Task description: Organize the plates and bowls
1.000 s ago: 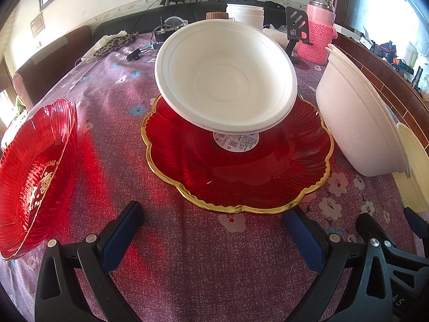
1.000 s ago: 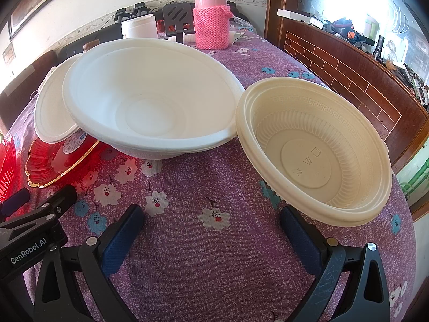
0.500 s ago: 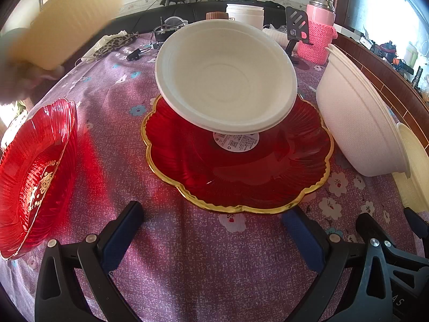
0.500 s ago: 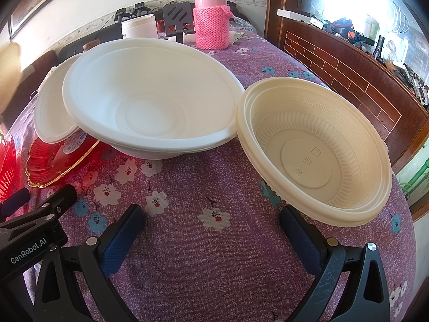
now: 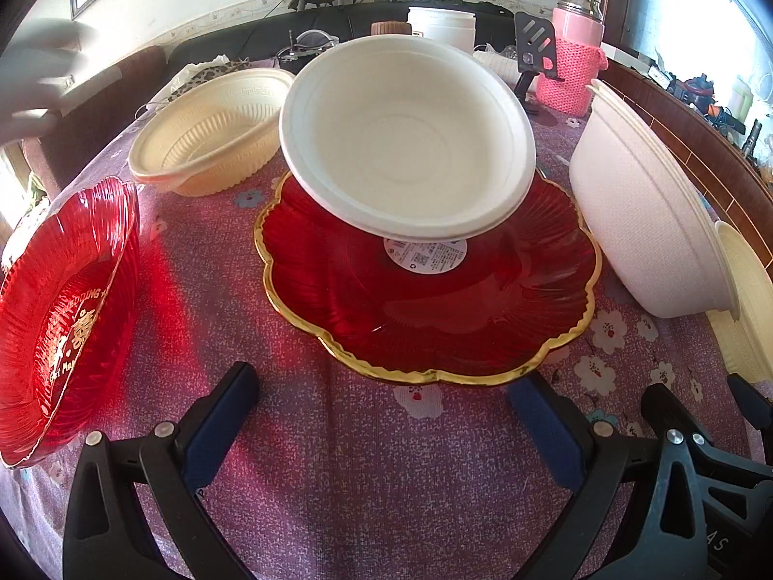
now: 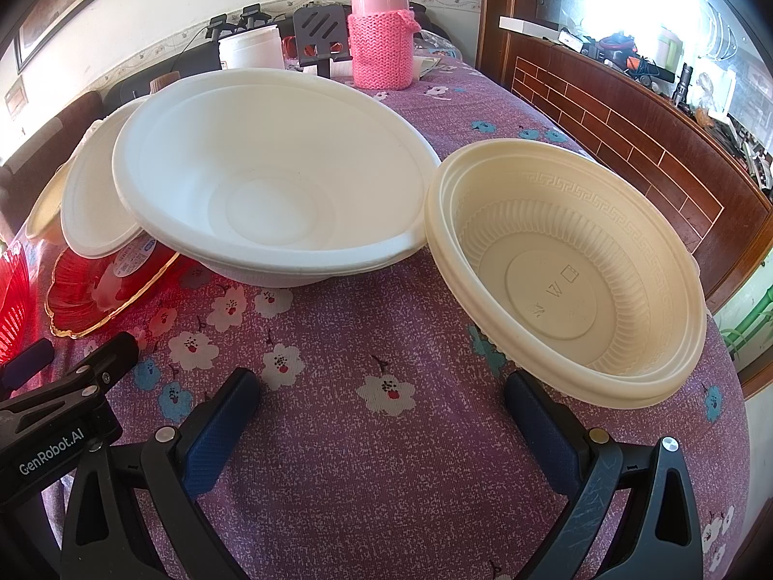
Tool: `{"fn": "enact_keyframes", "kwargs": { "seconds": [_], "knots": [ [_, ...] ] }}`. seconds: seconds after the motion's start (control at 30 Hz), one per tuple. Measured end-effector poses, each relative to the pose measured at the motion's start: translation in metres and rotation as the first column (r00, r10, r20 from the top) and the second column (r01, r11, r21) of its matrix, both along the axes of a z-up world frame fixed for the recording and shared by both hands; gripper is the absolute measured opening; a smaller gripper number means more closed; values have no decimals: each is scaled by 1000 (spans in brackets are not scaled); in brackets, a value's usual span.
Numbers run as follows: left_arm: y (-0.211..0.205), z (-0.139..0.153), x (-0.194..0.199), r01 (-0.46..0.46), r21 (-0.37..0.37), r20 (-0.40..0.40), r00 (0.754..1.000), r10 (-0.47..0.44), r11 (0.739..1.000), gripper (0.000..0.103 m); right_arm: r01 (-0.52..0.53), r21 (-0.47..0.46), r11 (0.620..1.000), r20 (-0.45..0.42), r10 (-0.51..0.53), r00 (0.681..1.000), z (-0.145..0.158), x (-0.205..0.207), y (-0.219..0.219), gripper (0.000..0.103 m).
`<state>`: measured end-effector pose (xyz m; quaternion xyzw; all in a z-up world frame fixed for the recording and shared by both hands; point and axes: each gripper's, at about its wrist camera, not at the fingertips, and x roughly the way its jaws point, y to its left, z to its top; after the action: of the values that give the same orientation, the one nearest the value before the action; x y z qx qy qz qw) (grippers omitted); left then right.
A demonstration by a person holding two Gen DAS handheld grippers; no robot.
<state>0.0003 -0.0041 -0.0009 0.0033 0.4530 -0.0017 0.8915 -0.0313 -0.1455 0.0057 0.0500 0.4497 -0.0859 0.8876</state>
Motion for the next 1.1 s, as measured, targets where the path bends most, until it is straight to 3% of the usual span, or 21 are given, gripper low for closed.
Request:
{"fn": "enact_keyframes", "kwargs": {
  "seconds": [0.7,0.97,1.1],
  "knots": [
    [-2,0,-4,-10,3,-1,1000,10,1000,103,15,8,1000,-2,-15,1000,-1,-3,1,102],
    [6,3,-10,93,-2,-50,994,-93,996,103,-15,23,1000,-67,16,998,0,4,-3,102],
    [5,3,-22,108,12,-37,993,-108,994,103,-8,18,1000,-70,9,997,-1,5,-2,102]
  ]
}}
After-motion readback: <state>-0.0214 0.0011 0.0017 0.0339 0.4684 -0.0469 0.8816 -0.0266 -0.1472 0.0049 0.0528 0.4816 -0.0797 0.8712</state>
